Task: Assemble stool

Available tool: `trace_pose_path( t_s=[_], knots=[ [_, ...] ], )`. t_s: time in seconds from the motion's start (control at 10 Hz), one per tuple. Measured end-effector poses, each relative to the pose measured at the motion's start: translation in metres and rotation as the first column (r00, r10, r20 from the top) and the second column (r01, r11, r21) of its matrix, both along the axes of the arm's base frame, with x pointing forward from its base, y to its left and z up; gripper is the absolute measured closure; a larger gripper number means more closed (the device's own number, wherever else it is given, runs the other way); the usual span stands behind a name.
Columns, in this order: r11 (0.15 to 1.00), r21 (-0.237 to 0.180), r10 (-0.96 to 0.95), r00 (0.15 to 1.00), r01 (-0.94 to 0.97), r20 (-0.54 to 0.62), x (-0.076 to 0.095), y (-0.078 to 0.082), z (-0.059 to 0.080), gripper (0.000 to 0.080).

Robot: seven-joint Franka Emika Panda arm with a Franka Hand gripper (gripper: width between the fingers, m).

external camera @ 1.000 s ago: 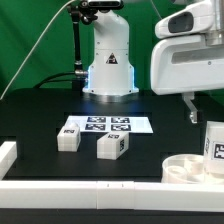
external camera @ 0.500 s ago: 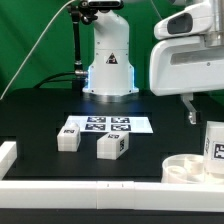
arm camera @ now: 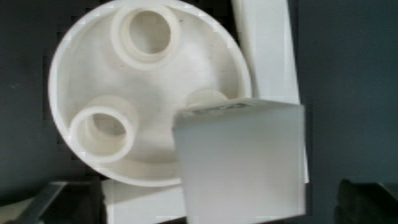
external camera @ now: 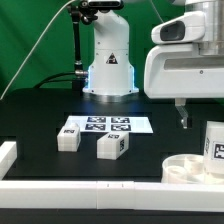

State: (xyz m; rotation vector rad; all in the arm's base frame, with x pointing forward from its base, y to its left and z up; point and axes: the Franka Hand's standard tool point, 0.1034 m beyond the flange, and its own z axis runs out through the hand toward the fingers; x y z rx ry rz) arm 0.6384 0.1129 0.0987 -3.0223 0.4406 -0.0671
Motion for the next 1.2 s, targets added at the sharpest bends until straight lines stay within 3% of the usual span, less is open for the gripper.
trace_pose_path(
  t_s=[0.8,1.0,1.1,1.2],
  knots=[
    [0.994,-0.007,0.109,0.994,-0.109,-0.005,0.015,0.005,-0.009,0.0151],
    [0.994,-0.008,0.109,0.994,-0.109,-0.004,0.014,0.004,-0.011,0.0414],
    [0.994,-0.008,0.109,0.994,-0.109,-0.004,0.014,0.004,-0.011,0.0465],
    [0.994,-0.008,0.109,0.994,-0.109,-0.004,0.014,0.004,-0.011,0.0465]
  ],
)
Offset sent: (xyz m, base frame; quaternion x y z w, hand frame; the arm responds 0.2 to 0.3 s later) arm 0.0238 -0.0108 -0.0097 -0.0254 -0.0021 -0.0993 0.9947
